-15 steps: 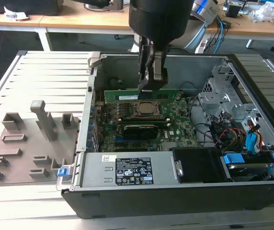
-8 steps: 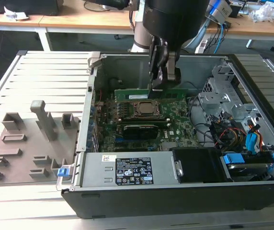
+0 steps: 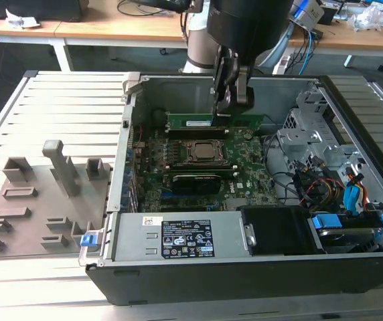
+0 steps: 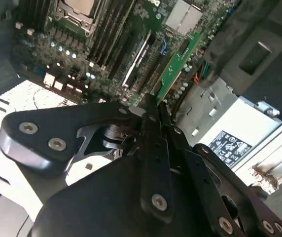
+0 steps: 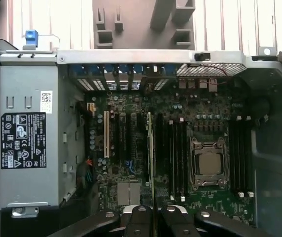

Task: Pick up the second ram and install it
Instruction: 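Insert the second ram into the second slot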

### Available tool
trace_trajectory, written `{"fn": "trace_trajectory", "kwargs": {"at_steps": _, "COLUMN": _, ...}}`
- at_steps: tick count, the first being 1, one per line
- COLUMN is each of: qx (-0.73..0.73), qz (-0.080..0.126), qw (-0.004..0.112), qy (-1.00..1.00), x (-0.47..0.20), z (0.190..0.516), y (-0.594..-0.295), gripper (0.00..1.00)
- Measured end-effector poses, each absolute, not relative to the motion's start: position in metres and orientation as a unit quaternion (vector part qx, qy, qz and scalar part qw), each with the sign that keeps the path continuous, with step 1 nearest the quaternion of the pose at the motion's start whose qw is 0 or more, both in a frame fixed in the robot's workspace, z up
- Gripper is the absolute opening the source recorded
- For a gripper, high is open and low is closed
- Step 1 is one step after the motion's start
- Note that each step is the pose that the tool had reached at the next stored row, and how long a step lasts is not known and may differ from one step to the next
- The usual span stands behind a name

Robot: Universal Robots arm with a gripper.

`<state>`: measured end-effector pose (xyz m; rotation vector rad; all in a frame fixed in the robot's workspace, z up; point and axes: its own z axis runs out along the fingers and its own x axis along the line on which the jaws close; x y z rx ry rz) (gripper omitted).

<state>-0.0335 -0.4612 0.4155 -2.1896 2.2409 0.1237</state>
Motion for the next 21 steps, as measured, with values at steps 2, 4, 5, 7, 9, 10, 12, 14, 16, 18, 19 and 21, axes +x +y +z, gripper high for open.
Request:
{"fn": "trace_trajectory", "kwargs": {"at_steps": 2, "qx": -0.698, "qz": 0.04, "qw": 0.003, "qy": 0.715, "x": -0.03, "z": 0.414, "y": -0.458, "gripper": 0.14}}
{"fn": "trace_trajectory", "kwargs": {"at_steps": 4, "qx": -0.698, "qz": 0.04, "qw": 0.003, "qy": 0.715, "x": -0.027, "z": 0.412, "y": -0.457, "gripper": 0.14}}
{"fn": "trace_trajectory", "kwargs": {"at_steps": 5, "qx": -0.698, "qz": 0.04, "qw": 0.002, "qy": 0.715, "x": -0.026, "z": 0.412, "y": -0.457, "gripper": 0.14}}
{"fn": "trace_trajectory", "kwargs": {"at_steps": 7, "qx": -0.698, "qz": 0.04, "qw": 0.002, "qy": 0.715, "x": -0.023, "z": 0.409, "y": -0.457, "gripper": 0.14}}
{"fn": "trace_trajectory", "kwargs": {"at_steps": 9, "qx": -0.698, "qz": 0.04, "qw": 0.002, "qy": 0.715, "x": -0.021, "z": 0.407, "y": -0.456, "gripper": 0.14}}
{"fn": "trace_trajectory", "kwargs": {"at_steps": 10, "qx": -0.698, "qz": 0.041, "qw": 0.002, "qy": 0.715, "x": -0.02, "z": 0.405, "y": -0.456, "gripper": 0.14}}
{"fn": "trace_trajectory", "kwargs": {"at_steps": 12, "qx": -0.698, "qz": 0.041, "qw": 0.002, "qy": 0.715, "x": -0.019, "z": 0.403, "y": -0.456, "gripper": 0.14}}
{"fn": "trace_trajectory", "kwargs": {"at_steps": 14, "qx": -0.698, "qz": 0.041, "qw": 0.002, "qy": 0.715, "x": -0.017, "z": 0.4, "y": -0.456, "gripper": 0.14}}
{"fn": "trace_trajectory", "kwargs": {"at_steps": 16, "qx": -0.698, "qz": 0.041, "qw": 0.002, "qy": 0.715, "x": -0.016, "z": 0.396, "y": -0.456, "gripper": 0.14}}
{"fn": "trace_trajectory", "kwargs": {"at_steps": 18, "qx": -0.698, "qz": 0.041, "qw": 0.002, "qy": 0.715, "x": -0.015, "z": 0.394, "y": -0.456, "gripper": 0.14}}
{"fn": "trace_trajectory", "kwargs": {"at_steps": 19, "qx": -0.698, "qz": 0.041, "qw": 0.002, "qy": 0.715, "x": -0.014, "z": 0.393, "y": -0.456, "gripper": 0.14}}
{"fn": "trace_trajectory", "kwargs": {"at_steps": 21, "qx": -0.698, "qz": 0.041, "qw": 0.002, "qy": 0.715, "x": -0.013, "z": 0.388, "y": -0.456, "gripper": 0.14}}
